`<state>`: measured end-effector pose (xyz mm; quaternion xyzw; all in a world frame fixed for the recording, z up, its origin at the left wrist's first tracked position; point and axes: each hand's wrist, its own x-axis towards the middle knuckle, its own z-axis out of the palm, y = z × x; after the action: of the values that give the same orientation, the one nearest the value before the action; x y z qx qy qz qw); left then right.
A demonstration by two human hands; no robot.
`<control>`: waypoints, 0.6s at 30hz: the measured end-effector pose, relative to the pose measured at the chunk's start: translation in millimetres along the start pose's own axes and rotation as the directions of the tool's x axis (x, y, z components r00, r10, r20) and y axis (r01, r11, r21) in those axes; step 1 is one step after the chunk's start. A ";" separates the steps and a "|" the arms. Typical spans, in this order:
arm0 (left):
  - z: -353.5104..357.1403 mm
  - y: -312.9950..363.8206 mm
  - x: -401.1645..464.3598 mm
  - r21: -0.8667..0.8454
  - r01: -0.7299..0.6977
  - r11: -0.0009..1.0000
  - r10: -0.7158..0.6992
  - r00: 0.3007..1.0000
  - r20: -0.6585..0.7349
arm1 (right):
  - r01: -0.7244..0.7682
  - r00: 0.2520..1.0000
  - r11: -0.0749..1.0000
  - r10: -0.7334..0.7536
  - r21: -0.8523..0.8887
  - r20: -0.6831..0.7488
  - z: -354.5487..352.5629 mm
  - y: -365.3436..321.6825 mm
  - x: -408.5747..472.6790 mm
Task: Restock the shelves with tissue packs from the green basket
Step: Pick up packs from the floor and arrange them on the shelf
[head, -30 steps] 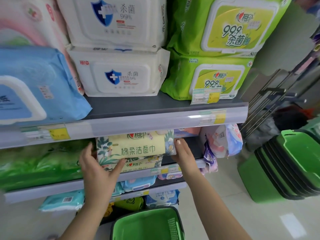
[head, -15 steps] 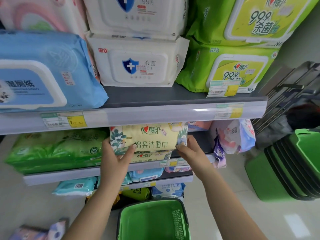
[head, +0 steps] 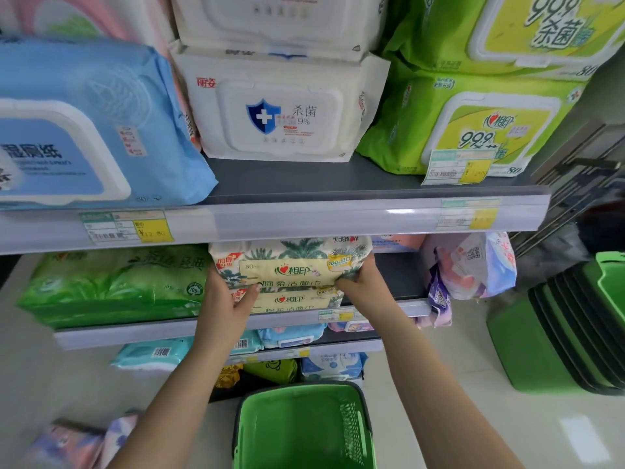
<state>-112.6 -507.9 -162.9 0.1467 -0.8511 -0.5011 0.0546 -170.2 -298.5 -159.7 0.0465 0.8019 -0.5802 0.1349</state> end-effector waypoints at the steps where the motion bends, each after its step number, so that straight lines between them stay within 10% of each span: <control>1: 1.5 -0.4 0.4 -0.004 0.011 1.000 -0.011 1.000 0.000 | -0.004 1.000 1.000 0.004 -0.011 0.000 -0.2 0.0 0.8; 18: 11.5 8.2 -6.3 -0.204 0.215 0.955 -0.212 0.977 0.040 | -0.084 0.995 0.996 0.084 0.004 -0.045 7.0 -1.4 0.7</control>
<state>-111.0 -492.6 -161.1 0.2269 -0.7738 -0.5914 0.0078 -170.1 -305.6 -160.6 0.0934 0.8014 -0.5737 0.1411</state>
